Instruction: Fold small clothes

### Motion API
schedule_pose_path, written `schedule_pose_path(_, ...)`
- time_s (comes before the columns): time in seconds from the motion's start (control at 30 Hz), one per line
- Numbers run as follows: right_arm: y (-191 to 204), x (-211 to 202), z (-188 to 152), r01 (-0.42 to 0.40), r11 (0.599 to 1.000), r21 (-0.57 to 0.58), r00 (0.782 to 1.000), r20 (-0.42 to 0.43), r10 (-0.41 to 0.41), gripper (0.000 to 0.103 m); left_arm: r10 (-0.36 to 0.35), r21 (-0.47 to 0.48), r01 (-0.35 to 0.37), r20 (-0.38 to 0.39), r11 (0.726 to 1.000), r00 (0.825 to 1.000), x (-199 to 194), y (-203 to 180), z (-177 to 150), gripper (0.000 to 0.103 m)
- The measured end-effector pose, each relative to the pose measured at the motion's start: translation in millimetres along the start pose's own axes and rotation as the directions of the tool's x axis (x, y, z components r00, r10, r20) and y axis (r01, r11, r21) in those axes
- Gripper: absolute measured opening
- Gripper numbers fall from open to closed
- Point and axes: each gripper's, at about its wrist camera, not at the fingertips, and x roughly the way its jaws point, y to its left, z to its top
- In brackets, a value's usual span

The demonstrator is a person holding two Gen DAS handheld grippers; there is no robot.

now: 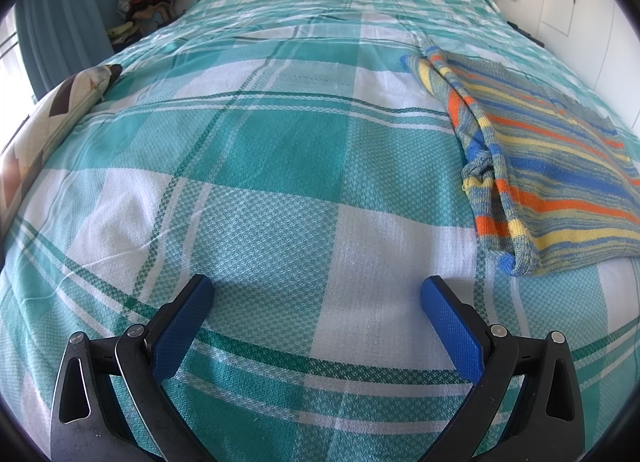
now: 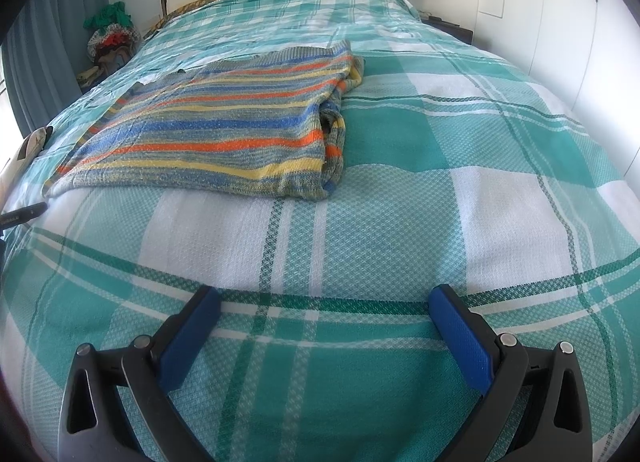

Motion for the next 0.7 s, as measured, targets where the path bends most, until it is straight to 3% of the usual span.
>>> schedule_pose_path(0.37, 0.3, 0.2, 0.0, 0.005, 1.0, -0.002, 1.0, -0.004, -0.005, 0.103, -0.003, -0.001, 0.003, -0.012, 1.0, 1.0, 1.2, -0.3, 0.6, 0.103)
schedule_pose_path(0.47, 0.2, 0.3, 0.4, 0.001, 1.0, 0.0, 1.0, -0.008, -0.001, 0.103, -0.005, -0.003, 0.005, -0.058, 1.0, 0.998, 2.4, -0.2, 4.3, 0.103)
schedule_pose_path(0.57, -1.6, -3.6, 7.3, -0.024, 1.0, 0.001, 0.997, -0.07, 0.024, 0.102, 0.032, 0.006, -0.031, -0.128, 0.999, 0.991, -15.4, -1.6, 1.4, 0.1)
schedule_pose_path(0.63, -10.7, -13.2, 14.2, -0.065, 0.997, 0.047, 0.992, -0.103, 0.07, 0.102, 0.052, 0.016, -0.051, -0.064, 0.999, 0.997, -46.6, -11.5, -8.2, 0.097)
schedule_pose_path(0.7, -30.1, -28.2, 21.7, -0.132, 0.98, 0.151, 0.988, -0.061, 0.142, 0.102, -0.029, 0.094, 0.027, 0.016, 0.995, 0.999, -80.1, -42.1, -14.3, 0.097)
